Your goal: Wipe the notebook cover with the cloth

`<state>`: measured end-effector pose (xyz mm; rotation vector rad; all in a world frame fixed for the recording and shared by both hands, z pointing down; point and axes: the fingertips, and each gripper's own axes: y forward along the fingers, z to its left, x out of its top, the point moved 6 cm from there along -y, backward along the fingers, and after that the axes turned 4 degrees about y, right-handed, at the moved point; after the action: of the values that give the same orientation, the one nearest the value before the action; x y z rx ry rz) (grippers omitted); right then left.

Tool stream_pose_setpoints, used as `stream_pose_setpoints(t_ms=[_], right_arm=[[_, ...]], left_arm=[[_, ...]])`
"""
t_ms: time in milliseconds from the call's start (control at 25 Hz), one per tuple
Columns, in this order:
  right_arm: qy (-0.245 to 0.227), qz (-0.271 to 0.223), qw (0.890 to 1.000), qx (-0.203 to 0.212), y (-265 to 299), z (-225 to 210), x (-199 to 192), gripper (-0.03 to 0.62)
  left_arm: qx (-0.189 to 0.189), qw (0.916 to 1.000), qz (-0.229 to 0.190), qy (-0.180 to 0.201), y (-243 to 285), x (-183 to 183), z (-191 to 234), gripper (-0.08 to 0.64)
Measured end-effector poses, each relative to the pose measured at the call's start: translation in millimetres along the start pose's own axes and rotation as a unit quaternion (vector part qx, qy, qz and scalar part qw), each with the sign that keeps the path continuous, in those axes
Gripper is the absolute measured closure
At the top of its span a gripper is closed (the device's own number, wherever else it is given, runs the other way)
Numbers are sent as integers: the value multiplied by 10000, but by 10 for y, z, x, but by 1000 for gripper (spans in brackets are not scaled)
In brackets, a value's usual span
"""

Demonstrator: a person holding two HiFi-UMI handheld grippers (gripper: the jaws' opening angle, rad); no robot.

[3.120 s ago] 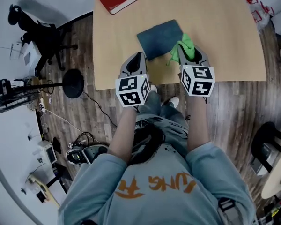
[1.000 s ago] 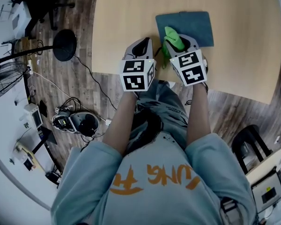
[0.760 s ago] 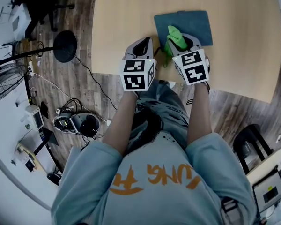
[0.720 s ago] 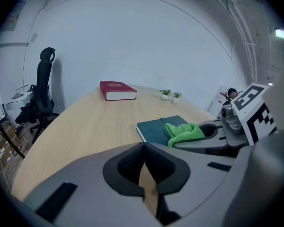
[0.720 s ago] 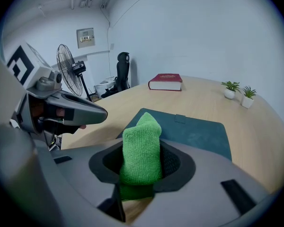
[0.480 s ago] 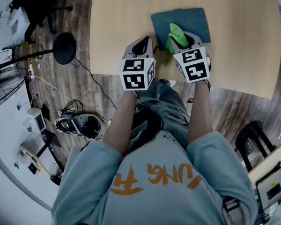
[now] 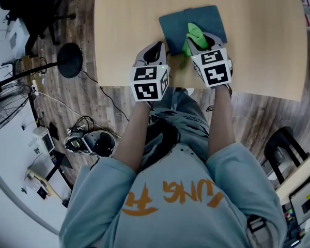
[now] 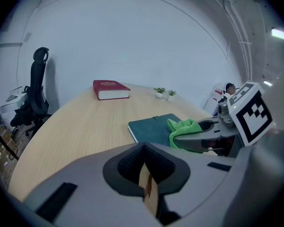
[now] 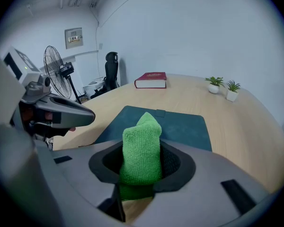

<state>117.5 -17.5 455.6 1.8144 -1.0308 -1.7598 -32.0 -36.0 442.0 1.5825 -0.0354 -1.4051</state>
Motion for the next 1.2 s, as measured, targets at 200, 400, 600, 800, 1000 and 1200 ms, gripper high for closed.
stream_pose_setpoints(t_ms=[200,400,600,800,1000,1200], right_arm=[[159,-25,9996,-222,-24,-122,-12,454],[335,-85,9981,-501,-106,-329,-78,454],[560,-117,9958,-708,-187,-511,-150,454],[638,-201,9938,-887,-260,-740,-205,454],[686,-207,9920,-1043,-303,-885,-224,454],[717,-143,9841,-1620,-393,-998,-262,456]], left_arm=[[-83,10000,0,21,34,11,-17,541],[-150,9999,8,84,52,13,-104,541],[-175,9998,18,125,61,11,-149,541],[-147,9998,33,128,54,35,-197,541],[-91,9999,3,77,36,46,-180,541],[-42,10000,-11,-11,8,46,-135,541]])
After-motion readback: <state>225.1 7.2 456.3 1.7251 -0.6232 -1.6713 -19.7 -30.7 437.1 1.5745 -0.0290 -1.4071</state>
